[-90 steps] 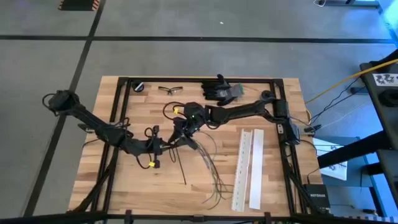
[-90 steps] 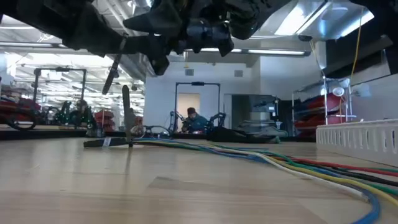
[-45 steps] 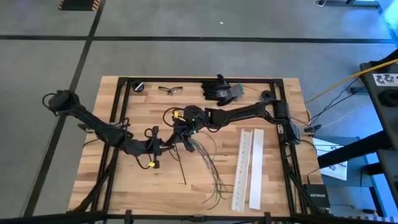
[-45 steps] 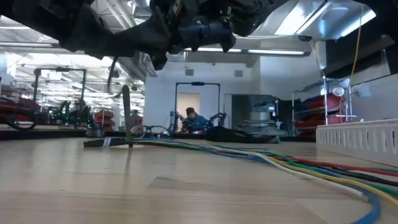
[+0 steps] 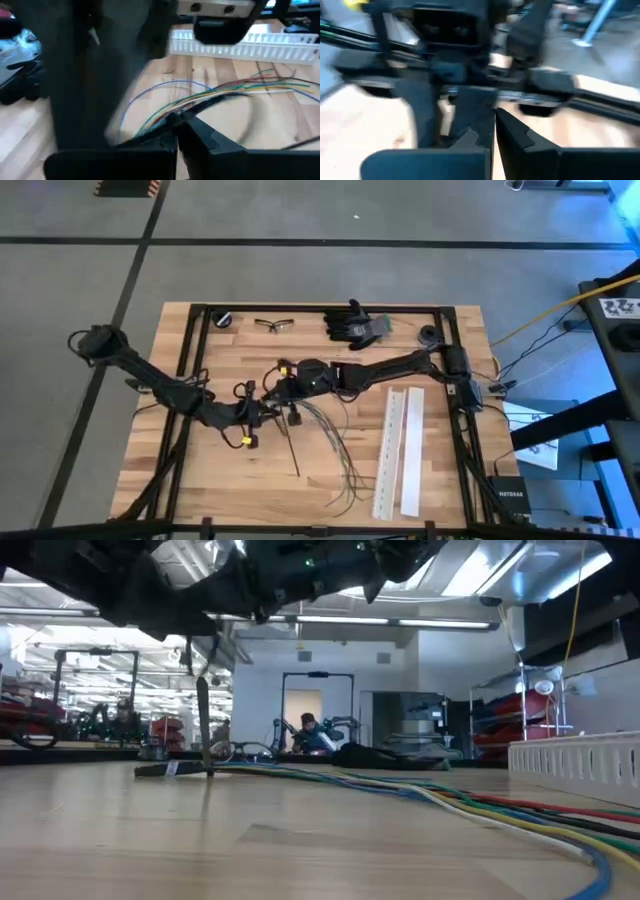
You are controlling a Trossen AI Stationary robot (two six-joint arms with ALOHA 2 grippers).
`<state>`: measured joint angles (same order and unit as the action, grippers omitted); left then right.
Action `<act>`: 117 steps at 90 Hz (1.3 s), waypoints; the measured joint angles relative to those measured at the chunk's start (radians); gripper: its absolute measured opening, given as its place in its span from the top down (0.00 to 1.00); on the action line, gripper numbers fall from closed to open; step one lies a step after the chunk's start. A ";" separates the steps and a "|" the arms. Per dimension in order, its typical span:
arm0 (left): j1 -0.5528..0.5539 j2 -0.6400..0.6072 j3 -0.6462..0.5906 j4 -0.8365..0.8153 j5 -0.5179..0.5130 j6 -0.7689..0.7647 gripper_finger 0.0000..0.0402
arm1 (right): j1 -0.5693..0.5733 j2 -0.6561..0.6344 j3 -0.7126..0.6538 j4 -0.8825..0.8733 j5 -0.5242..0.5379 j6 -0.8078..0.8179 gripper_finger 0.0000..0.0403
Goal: Ziptie cables
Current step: Wrap the zip tie on the cables
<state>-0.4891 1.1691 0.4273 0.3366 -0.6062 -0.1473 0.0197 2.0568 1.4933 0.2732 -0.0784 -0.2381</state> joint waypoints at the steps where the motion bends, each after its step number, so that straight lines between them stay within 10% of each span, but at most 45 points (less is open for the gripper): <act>1: 0.000 0.001 0.000 0.000 0.001 0.000 1.00 | -0.001 -0.003 0.000 -0.003 0.011 -0.007 1.00; 53: -0.015 0.029 0.000 -0.007 0.000 -0.003 1.00 | -0.033 -0.085 0.000 -0.262 0.252 -0.005 0.97; 86: -0.007 0.029 -0.001 -0.008 0.000 -0.021 1.00 | -0.033 -0.158 -0.015 -0.657 -0.013 0.161 0.63; 117: -0.083 -0.037 -0.001 -0.213 0.000 -0.270 1.00 | -0.006 -0.126 -0.377 0.145 -0.069 0.207 0.57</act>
<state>-0.5722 1.1320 0.4263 0.1237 -0.6060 -0.4173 0.0136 1.9312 1.1163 0.4180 -0.1470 -0.0308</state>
